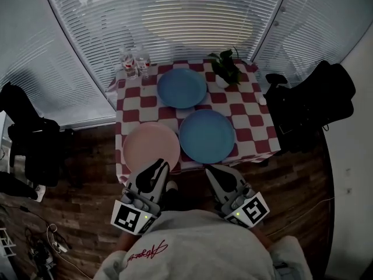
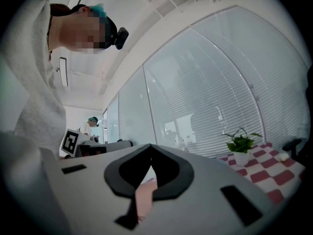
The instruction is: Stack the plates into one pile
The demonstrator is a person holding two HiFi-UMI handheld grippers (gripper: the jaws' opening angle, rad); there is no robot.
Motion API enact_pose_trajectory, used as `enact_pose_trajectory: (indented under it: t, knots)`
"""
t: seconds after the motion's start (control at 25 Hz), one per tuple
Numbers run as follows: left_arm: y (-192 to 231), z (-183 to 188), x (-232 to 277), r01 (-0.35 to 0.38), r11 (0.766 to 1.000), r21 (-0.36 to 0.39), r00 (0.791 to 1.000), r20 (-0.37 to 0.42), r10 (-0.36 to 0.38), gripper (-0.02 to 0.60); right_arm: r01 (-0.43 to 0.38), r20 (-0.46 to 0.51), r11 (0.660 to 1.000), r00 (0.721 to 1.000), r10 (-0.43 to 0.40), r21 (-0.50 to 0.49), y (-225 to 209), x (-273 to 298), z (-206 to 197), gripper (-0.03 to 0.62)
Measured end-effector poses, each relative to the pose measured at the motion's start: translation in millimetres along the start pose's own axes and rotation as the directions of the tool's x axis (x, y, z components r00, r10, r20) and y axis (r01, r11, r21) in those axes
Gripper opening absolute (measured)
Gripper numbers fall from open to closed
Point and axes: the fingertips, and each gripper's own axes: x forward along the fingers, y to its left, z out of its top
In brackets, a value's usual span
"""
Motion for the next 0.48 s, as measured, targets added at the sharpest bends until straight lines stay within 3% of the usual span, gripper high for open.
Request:
enact_pose_trajectory:
  t: [0.48]
  knots:
    - [63, 5, 40, 0.019, 1.0, 0.005, 1.0, -0.018, -0.019, 0.052, 0.025, 0.009, 1.0, 1.0, -0.025, -0.003, -33, 62, 5, 0.011]
